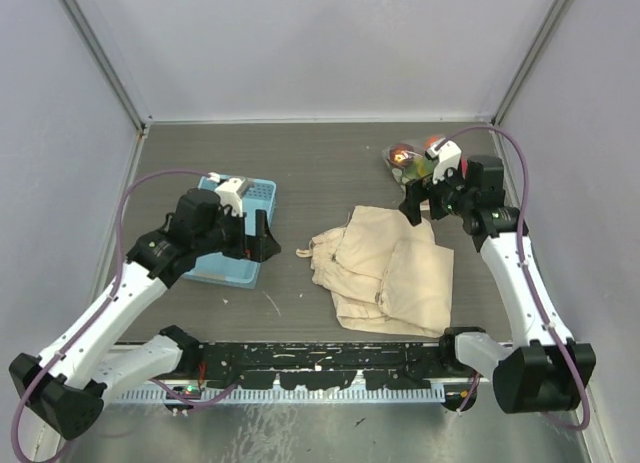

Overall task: Open the zip-top bag and remove the fake food
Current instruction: Pick up the zipper food storage bag at the center of the board.

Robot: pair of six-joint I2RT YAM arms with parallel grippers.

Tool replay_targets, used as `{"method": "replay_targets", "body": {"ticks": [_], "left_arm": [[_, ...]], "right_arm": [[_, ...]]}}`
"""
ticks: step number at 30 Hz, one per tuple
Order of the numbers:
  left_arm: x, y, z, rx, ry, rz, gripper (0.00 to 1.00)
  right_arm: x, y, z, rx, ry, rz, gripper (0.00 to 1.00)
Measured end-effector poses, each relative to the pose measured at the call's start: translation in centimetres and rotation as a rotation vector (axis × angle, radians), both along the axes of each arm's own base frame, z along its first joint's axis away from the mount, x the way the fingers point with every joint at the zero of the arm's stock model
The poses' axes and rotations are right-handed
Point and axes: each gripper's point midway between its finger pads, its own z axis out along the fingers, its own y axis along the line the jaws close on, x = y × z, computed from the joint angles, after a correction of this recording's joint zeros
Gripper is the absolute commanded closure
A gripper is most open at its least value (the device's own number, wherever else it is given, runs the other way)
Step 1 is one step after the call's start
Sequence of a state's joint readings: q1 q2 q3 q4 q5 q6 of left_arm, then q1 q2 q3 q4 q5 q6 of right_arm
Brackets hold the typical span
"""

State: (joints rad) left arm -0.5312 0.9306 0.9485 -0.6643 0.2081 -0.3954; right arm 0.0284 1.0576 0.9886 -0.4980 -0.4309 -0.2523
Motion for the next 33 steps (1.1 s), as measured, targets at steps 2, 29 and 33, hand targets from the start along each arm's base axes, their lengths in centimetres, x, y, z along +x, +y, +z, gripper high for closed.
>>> {"method": "replay_targets", "body": {"ticks": [2, 29, 33], "left_arm": [[0.4, -0.5, -0.7, 0.017, 0.004, -0.019, 0.02], [4.0, 1.3, -1.5, 0.254, -0.140, -0.048, 0.02], [4.2, 1.6, -1.6, 0.272, -0.149, -0.038, 0.02]], "right_arm": [[0.8, 0.1, -1.3, -0.020, 0.025, 0.028, 0.00], [6.5, -2.2, -11.6, -0.591, 0.078, -0.068, 0.61], [6.1, -2.5, -13.1, -0.609, 0.114, -0.065, 0.62]]}}
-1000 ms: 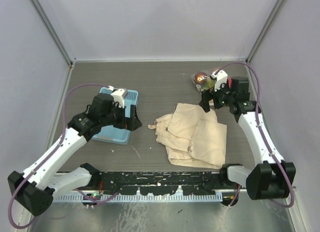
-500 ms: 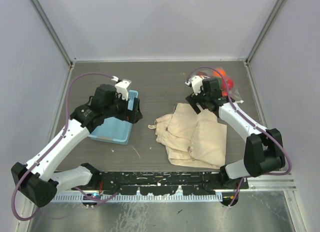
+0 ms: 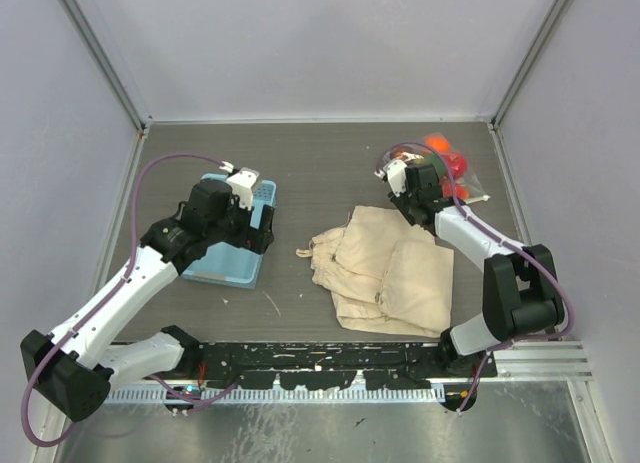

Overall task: Open the zip-top bag and remove the fake food
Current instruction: Pick up the zipper food storage bag at the center of the board.

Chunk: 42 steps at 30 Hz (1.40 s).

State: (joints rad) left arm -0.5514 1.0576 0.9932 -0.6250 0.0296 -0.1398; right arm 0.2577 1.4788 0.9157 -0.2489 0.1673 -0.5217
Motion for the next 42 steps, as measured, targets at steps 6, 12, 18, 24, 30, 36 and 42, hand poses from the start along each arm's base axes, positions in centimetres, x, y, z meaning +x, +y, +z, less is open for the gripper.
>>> {"method": "replay_targets", "body": {"ticks": [6, 12, 18, 24, 30, 36, 42], "left_arm": [[0.1, 0.1, -0.1, 0.006, -0.001, 0.007, 0.02], [0.1, 0.2, -0.1, 0.008, -0.001, 0.008, 0.02], [0.0, 0.1, -0.1, 0.007, -0.001, 0.003, 0.02], [-0.1, -0.1, -0.6, 0.005, -0.005, -0.027, 0.02], [-0.4, -0.4, -0.4, -0.014, -0.031, -0.055, 0.02], [-0.6, -1.0, -0.4, -0.027, -0.045, -0.101, 0.02], [-1.3, -1.9, -0.6, -0.067, -0.062, -0.174, 0.02]], "right_arm": [[0.1, -0.3, -0.7, -0.020, 0.011, -0.009, 0.62], [0.4, -1.4, -0.5, -0.072, -0.015, -0.038, 0.91], [0.9, -2.5, 1.5, -0.085, -0.083, -0.078, 0.99], [2.9, -3.4, 9.3, 0.023, -0.265, -0.090, 0.99], [6.6, -3.8, 19.4, 0.145, -0.436, -0.052, 0.99], [8.4, -2.8, 26.5, 0.243, -0.514, 0.017, 0.99], [7.0, 0.3, 27.6, 0.365, -0.446, 0.137, 0.99]]}}
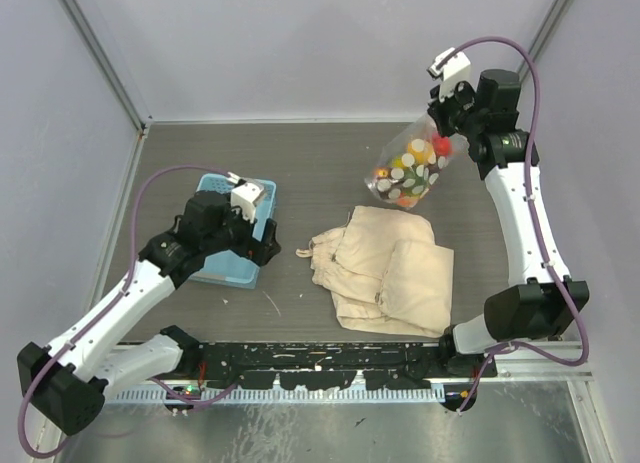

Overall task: Open the zip-top bag and remove the fake food
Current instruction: Pick up the zipper food storage bag at the center of the board, then adjust the zipper food storage bag at the center of the board.

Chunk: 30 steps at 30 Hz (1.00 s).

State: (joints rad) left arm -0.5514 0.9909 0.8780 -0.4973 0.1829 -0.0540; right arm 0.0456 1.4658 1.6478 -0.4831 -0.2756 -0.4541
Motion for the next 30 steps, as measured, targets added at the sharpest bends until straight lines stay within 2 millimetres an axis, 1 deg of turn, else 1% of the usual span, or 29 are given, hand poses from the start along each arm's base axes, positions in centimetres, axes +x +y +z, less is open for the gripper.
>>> {"method": "replay_targets", "body": {"ticks": [2, 4, 6, 8, 11, 12, 14, 16, 18, 20, 24, 28, 30], "left_arm": [[-0.4, -0.3, 0.3, -0.029, -0.021, -0.021, 0.02], [-0.9, -0.6, 1.0, -0.072, -0.049, -0.039, 0.02], [-1.2, -1.1, 2.6, -0.136, -0.086, -0.054, 0.02], [-1.3, -1.7, 4.6, -0.211, -0.124, -0.060, 0.02], [-1.4, -2.5, 7.1, -0.332, -0.140, -0.042, 0.02], [-1.4, -2.7, 7.7, -0.365, -0.136, -0.033, 0.02], [-1.5, -3.3, 8.6, -0.436, -0.106, -0.009, 0.02], [-1.8, -4.1, 9.1, -0.481, -0.070, 0.009, 0.02], [-2.2, -5.1, 9.6, -0.514, -0.037, 0.010, 0.02], [-2.8, -6.5, 10.2, -0.531, -0.018, 0.001, 0.02], [-4.1, -10.2, 11.5, -0.512, -0.032, -0.056, 0.02], [-4.0, -14.0, 12.4, -0.471, -0.053, -0.111, 0.02], [-3.5, -15.2, 12.1, -0.454, -0.049, -0.114, 0.02]], "right_arm": [[-0.8, 1.2, -0.5, 0.034, 0.036, 0.058, 0.99], [-1.9, 2.4, -1.0, 0.067, 0.078, 0.124, 0.99], [-3.2, 3.4, -0.9, 0.096, 0.099, 0.181, 0.99], [-5.1, 4.4, -0.3, 0.120, 0.104, 0.241, 0.99], [-8.0, 5.6, 1.3, 0.143, 0.083, 0.320, 0.99], [-9.2, 6.0, 1.9, 0.150, 0.073, 0.351, 0.99], [-10.8, 6.7, 2.5, 0.156, 0.060, 0.394, 0.99], [-11.9, 7.1, 2.7, 0.157, 0.056, 0.426, 0.99], [-12.7, 7.6, 2.1, 0.161, 0.076, 0.457, 0.99], [-13.3, 8.1, 1.0, 0.168, 0.117, 0.485, 0.99], [-14.9, 9.2, -1.5, 0.177, 0.199, 0.567, 0.99], [-17.5, 10.6, -3.9, 0.192, 0.256, 0.683, 0.99], [-18.9, 11.3, -5.0, 0.213, 0.275, 0.741, 0.99]]}}
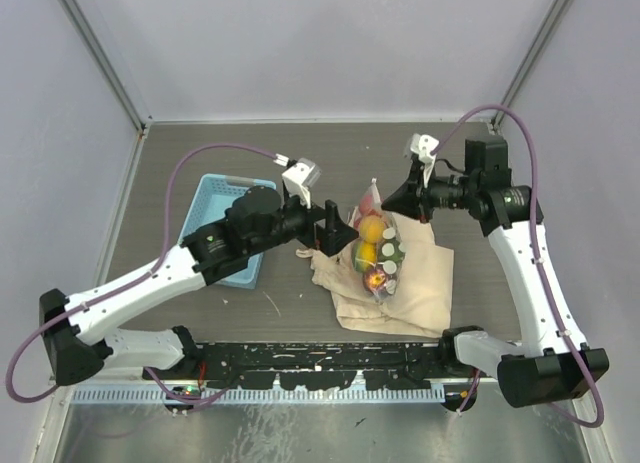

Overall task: Open the zip-top bag and remove the fake food
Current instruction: Adjust the zipper food storage bag at the center of the board.

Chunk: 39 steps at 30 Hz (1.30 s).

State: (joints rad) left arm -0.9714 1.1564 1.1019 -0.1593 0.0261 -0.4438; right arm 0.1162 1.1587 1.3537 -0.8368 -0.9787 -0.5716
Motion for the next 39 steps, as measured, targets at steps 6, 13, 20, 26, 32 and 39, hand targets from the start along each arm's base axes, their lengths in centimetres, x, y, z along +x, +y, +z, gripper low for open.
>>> {"method": "replay_targets", "body": {"ticks": [6, 13, 20, 26, 32, 39], "left_arm": [[0.5, -2.5, -2.7, 0.057, 0.050, 0.028, 0.02], [0.3, -5.3, -7.0, 0.117, 0.127, 0.067, 0.01], [1.2, -5.8, -8.4, 0.137, 0.152, 0.147, 0.35], [1.8, -5.8, -8.0, 0.132, 0.126, 0.166, 0.72], [2.0, -5.8, -7.7, 0.161, 0.069, 0.123, 0.98], [2.8, -4.4, -8.4, 0.292, -0.076, -0.079, 1.00]], "right_arm": [[-2.4, 1.2, -2.7, 0.071, 0.077, 0.099, 0.99], [-2.9, 2.3, -2.6, 0.162, 0.120, 0.158, 0.99], [-2.7, 2.7, -1.6, 0.205, 0.118, 0.176, 0.99], [-2.6, 2.7, -1.7, 0.215, 0.127, 0.175, 0.93], [-2.4, 2.6, -1.8, 0.218, 0.136, 0.157, 0.50], [-0.6, -0.5, -1.2, 0.237, 0.114, 0.049, 0.01]]}}
